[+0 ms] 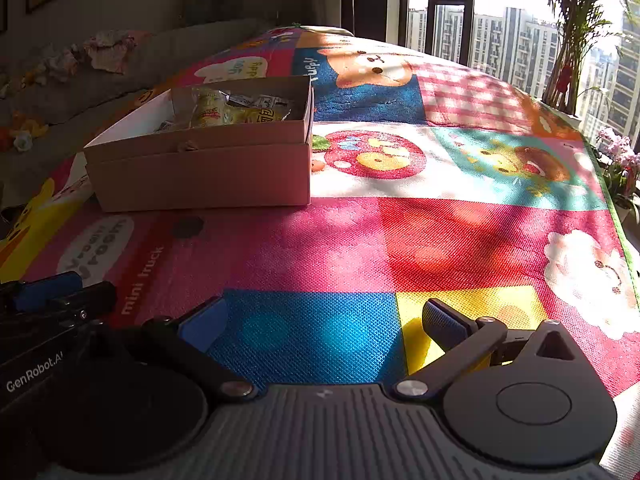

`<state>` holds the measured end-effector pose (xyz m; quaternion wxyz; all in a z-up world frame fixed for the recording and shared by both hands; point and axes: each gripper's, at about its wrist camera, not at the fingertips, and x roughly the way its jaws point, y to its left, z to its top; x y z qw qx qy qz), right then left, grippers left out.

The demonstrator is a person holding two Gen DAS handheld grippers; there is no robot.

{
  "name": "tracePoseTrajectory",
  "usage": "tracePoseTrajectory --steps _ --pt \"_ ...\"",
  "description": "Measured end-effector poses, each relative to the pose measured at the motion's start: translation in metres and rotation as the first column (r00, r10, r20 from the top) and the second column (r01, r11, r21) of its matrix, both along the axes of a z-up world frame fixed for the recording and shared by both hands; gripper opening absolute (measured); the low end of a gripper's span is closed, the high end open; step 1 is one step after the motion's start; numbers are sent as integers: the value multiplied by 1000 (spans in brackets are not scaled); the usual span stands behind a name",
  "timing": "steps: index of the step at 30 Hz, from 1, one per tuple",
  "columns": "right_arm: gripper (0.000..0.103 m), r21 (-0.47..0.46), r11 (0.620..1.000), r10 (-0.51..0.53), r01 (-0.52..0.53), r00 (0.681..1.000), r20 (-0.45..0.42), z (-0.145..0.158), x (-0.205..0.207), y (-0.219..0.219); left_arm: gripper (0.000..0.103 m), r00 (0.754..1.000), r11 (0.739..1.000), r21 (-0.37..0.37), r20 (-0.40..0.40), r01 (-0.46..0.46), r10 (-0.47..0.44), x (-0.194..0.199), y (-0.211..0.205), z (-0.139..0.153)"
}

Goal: Organize objects

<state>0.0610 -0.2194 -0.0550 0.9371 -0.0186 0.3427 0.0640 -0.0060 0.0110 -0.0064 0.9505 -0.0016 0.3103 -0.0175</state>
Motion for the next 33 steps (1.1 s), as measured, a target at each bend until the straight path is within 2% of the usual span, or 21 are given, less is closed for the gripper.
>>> tracePoseTrajectory --steps 9,15,20,25,33 --pt "103 0 1000 0 0 1000 0 0 0 0 35 1000 1000 11 0 0 0 0 0 0" --pt "103 0 1000 0 0 1000 0 0 0 0 35 1000 1000 -22 -1 -1 1 1 3 0" --pt "103 0 1000 0 0 1000 0 0 -1 0 35 1000 1000 13 -1 -1 1 1 -2 0" --pt "103 0 1000 0 0 1000 0 0 -1 0 35 1000 1000 -8 -1 -1 1 1 2 0" --pt "103 0 1000 0 0 1000 0 0 0 0 35 1000 1000 14 0 -1 1 1 1 -1"
